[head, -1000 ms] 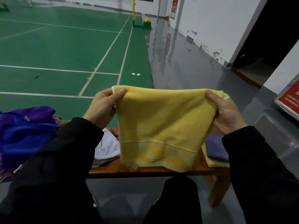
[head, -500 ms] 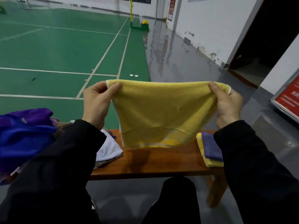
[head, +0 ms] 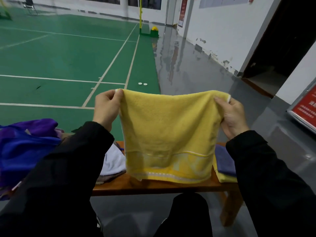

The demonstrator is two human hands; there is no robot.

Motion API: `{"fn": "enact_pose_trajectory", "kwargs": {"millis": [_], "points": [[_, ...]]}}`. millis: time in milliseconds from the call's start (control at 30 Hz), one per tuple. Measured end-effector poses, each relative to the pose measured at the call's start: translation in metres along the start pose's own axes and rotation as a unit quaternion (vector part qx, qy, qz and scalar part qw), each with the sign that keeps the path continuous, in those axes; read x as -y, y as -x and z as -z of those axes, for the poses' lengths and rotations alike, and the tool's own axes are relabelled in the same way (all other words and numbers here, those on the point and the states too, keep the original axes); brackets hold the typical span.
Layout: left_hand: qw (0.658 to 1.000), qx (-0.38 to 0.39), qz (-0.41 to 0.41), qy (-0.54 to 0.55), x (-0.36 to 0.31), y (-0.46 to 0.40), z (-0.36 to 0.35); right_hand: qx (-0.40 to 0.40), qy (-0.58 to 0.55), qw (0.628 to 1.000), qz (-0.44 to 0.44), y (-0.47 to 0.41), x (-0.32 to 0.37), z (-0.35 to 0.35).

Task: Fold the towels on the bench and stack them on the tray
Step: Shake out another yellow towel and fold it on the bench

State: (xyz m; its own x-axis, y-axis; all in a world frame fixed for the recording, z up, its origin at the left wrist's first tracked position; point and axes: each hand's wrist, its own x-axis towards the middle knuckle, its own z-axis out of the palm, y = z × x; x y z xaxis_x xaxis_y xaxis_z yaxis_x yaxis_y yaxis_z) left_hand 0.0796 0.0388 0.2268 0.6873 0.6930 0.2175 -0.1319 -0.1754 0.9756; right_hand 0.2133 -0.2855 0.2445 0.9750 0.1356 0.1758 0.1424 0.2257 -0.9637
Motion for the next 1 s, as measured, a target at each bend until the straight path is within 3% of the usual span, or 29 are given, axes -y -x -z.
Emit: {"fn": "enact_pose_trajectory", "kwargs": {"millis": [133, 267, 400, 500, 567, 667, 800, 900, 1000], "points": [[0.997, 0.073, 0.03, 0.002, -0.014, -0.03, -0.021, -0.005, 0.008, 1.0, -0.017, -0.03, -0.007, -0.009], [0.994, 0.071, -0.016, 0.084, -0.047, -0.04, -0.022, -0.023, -0.066, 0.997, 0.017, -0.042, 0.012, -0.007], [0.985, 0.088, -0.041, 0.141, -0.049, -0.022, 0.002, 0.025, -0.076, 0.996, 0.043, -0.018, 0.025, 0.015], [0.981, 0.114, -0.028, 0.154, -0.014, 0.022, 0.022, 0.03, -0.036, 0.999, 0.023, 0.028, 0.004, 0.044], [0.986, 0.125, -0.01, 0.109, 0.035, 0.063, 0.037, 0.023, 0.062, 0.998, 0.006, 0.066, -0.029, 0.071], [0.987, 0.147, 0.033, -0.054, 0.129, 0.133, 0.059, 0.038, 0.222, 0.972, -0.064, 0.126, -0.099, 0.109], [0.929, 0.221, 0.149, -0.255, 0.23, 0.205, 0.08, 0.083, 0.357, 0.918, -0.152, 0.188, -0.18, 0.143], [0.893, 0.285, 0.175, -0.3, 0.247, 0.217, 0.082, 0.075, 0.417, 0.884, -0.198, 0.205, -0.204, 0.146], [0.872, 0.322, 0.203, -0.307, 0.244, 0.21, 0.076, 0.018, 0.446, 0.863, -0.237, 0.196, -0.202, 0.136]]}}
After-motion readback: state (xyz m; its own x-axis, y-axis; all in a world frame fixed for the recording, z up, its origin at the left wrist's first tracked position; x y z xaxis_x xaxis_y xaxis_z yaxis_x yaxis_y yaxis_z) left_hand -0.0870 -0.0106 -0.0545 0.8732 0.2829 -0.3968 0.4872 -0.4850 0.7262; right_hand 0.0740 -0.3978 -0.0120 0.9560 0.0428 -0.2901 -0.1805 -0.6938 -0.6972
